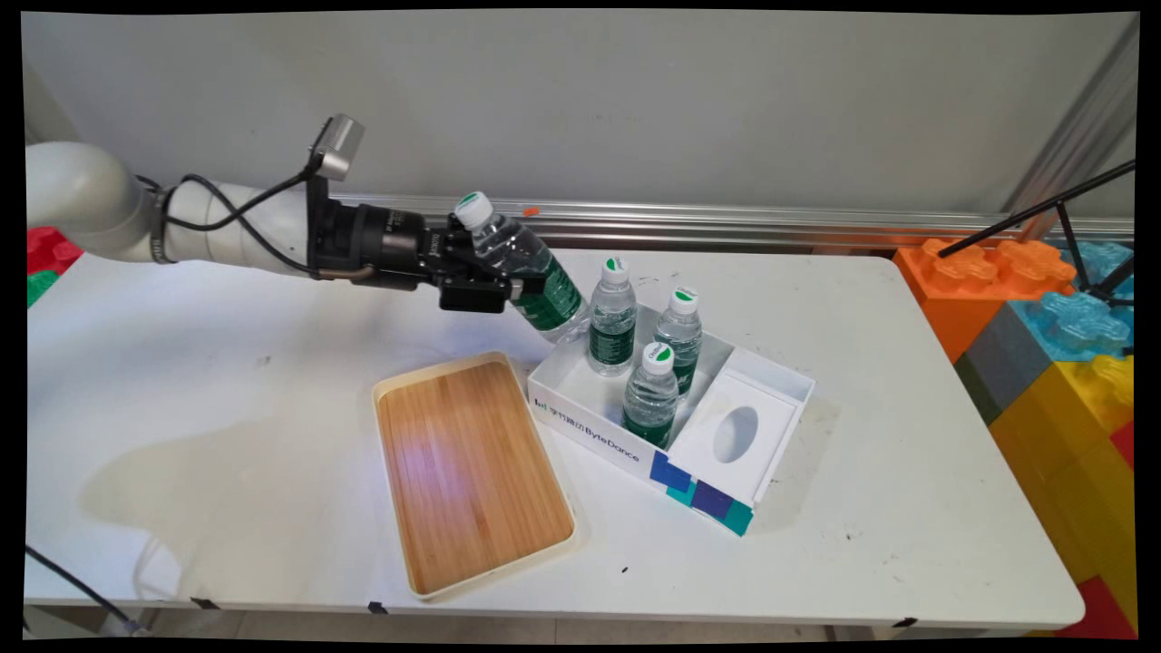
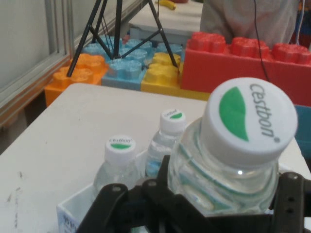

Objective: Place the picked object on the tray

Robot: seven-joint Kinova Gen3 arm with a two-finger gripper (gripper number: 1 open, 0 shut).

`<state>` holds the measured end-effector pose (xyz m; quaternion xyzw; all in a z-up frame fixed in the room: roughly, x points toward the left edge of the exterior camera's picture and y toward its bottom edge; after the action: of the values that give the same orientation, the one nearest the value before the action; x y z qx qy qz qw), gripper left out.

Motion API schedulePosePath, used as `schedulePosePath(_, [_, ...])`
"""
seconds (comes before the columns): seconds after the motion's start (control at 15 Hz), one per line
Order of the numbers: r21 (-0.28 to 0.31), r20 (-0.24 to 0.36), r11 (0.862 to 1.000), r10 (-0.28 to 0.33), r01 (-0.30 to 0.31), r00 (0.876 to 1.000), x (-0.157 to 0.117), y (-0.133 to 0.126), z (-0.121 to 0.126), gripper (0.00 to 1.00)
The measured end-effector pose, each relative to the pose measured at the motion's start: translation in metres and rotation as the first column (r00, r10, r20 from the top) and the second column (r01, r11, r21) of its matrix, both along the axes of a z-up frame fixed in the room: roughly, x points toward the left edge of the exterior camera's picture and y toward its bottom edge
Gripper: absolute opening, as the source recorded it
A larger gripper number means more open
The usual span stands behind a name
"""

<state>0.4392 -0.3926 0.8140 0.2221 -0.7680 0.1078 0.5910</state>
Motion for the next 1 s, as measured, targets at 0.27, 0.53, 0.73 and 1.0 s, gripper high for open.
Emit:
schedulePosePath(0.27, [0.015,0.020,1.000,0.003,-0.003,1.000,0.010,0.009,0.001,0.00])
schedulePosePath(0.53, [0.036,0.046,0.999,0.004,-0.006,0.999,0.022,0.020,0.000,0.00])
schedulePosePath(0.73, [0.054,0.069,0.999,0.006,-0.010,0.998,0.031,0.029,-0.002,0.00])
schedulePosePath(1.0, [0.069,0.099,0.997,0.009,-0.016,0.995,0.042,0.037,-0.004,0.00])
